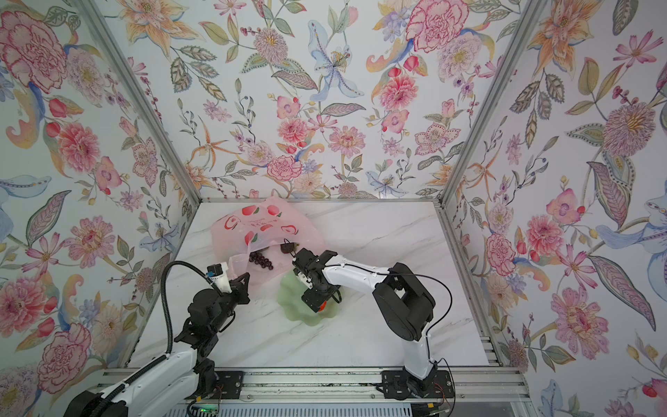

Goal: Place the fruits into the plastic bag
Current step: 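Lift the mango and carry it toward the bag opening, then lower the mango into the bag and open the right gripper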

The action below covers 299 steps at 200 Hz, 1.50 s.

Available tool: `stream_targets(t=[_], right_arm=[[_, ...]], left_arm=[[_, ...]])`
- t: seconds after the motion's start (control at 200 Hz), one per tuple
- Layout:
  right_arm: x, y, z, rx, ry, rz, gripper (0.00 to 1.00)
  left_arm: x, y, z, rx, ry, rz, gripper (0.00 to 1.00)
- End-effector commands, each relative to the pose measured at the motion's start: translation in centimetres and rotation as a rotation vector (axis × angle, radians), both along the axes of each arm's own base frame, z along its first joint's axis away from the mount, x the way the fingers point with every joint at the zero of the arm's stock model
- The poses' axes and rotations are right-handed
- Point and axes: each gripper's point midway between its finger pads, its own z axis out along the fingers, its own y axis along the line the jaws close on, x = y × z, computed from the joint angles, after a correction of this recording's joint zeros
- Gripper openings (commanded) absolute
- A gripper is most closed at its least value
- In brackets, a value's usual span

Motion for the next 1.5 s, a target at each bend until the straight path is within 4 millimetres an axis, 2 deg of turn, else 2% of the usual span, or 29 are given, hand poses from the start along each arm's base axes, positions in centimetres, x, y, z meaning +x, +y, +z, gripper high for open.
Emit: stream_targets(t=[0.0,0.15,0.33,0.455,0.561,0.696,0.856,1.036,1.181,1.276,1.376,1.491], right_arm=[[0.6,1.2,2.2,0.077,-0.026,-0.009,0.73],[1.5,2.2,4.4,0.245,0.002,-0.086,0.72],[3.8,3.8,8.3,0.579,0.103,-0.283,0.72],[5.6,5.8,11.2,0.869,0.197,-0.396,0.71],[6.4,8.0,12.6,0.965,0.24,-0.42,0.7],[7.0,11.2,12.3,0.956,0.271,-0.39,0.7],[8.1,14.7,10.2,0.924,0.306,-0.379,0.71],[10.5,18.6,9.0,0.931,0.281,-0.375,0.7],[13.6,20.9,7.5,0.943,0.208,-0.429,0.7],[16.7,21.8,7.3,1.006,0.114,-0.509,0.7],[19.9,22.3,8.5,1.102,-0.019,-0.588,0.71],[23.0,22.2,10.9,1.212,-0.207,-0.642,0.74]], left_arm=[[-0.1,0.4,0.0,-0.01,-0.009,0.014,0.0],[-0.1,0.5,0.0,-0.013,-0.012,0.015,0.0],[-0.1,0.5,0.0,-0.019,-0.013,0.013,0.0],[-0.1,0.4,0.0,-0.021,-0.013,0.008,0.0],[-0.1,0.4,0.0,-0.022,-0.012,0.006,0.0],[-0.1,0.5,0.0,-0.023,-0.016,0.005,0.0],[-0.2,0.4,0.1,-0.028,-0.022,-0.001,0.0],[-0.1,0.3,0.0,-0.03,-0.019,-0.009,0.0],[0.1,0.1,0.0,-0.032,-0.012,-0.021,0.0],[0.2,0.0,-0.1,-0.031,-0.007,-0.029,0.0],[0.3,-0.1,-0.1,-0.031,-0.005,-0.034,0.0],[0.3,-0.2,-0.1,-0.029,-0.003,-0.04,0.0]])
